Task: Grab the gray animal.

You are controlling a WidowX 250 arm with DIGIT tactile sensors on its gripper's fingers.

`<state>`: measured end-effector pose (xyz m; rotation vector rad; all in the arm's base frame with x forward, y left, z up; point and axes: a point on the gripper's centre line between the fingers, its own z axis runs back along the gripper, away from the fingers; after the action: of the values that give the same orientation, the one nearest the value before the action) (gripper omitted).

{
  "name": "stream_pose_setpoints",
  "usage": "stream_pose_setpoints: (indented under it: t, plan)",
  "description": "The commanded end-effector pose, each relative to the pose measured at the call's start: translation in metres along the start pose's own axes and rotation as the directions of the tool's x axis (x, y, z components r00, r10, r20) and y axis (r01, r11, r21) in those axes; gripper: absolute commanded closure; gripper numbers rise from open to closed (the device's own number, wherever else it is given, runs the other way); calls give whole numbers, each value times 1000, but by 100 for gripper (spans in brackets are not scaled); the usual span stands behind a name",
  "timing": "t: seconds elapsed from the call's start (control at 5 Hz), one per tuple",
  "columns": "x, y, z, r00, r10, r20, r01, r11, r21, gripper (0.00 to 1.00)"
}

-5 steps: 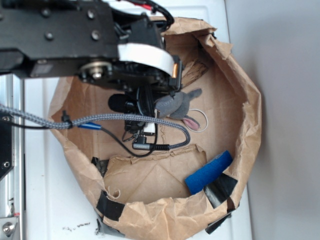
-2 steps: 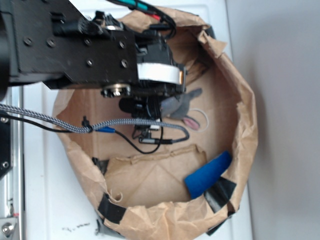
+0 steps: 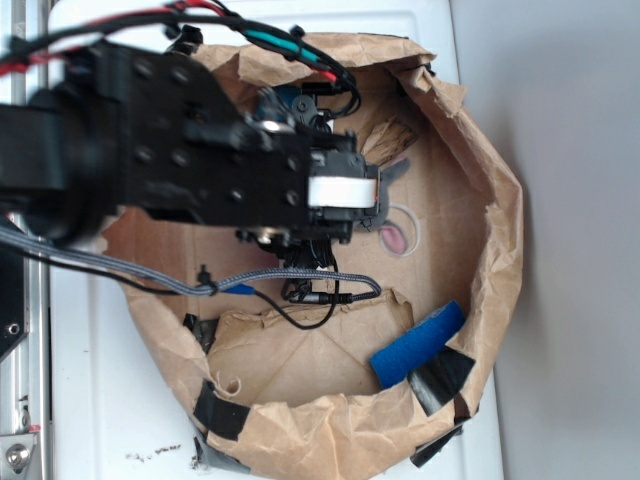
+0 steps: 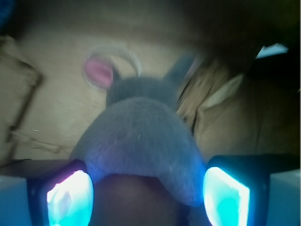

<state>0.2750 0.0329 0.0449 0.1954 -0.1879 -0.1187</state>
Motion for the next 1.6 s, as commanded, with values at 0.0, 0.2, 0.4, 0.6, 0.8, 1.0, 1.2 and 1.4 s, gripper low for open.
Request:
stream_pose_setpoints:
  t: [0.0,0.2,0.4,0.6,0.8,1.0,1.2,1.4]
  plan:
    - [13,-7,2,999,-12,39,11,1000,23,0]
    - [14,-11,-2,999,-20,39,19,999,39,0]
    - [17,-9,-2,1000,7,31,-8,999,39,100]
    - [19,-7,4,999,10,37,-12,999,41,100]
    - [18,1,30,999,23,49,-22,999,-30,0]
    - [13,12,72,997,32,67,-22,989,-144,0]
    - [12,21,94,996,54,72,-40,983,-177,0]
    - [20,22,90,996,69,63,-57,983,-174,0]
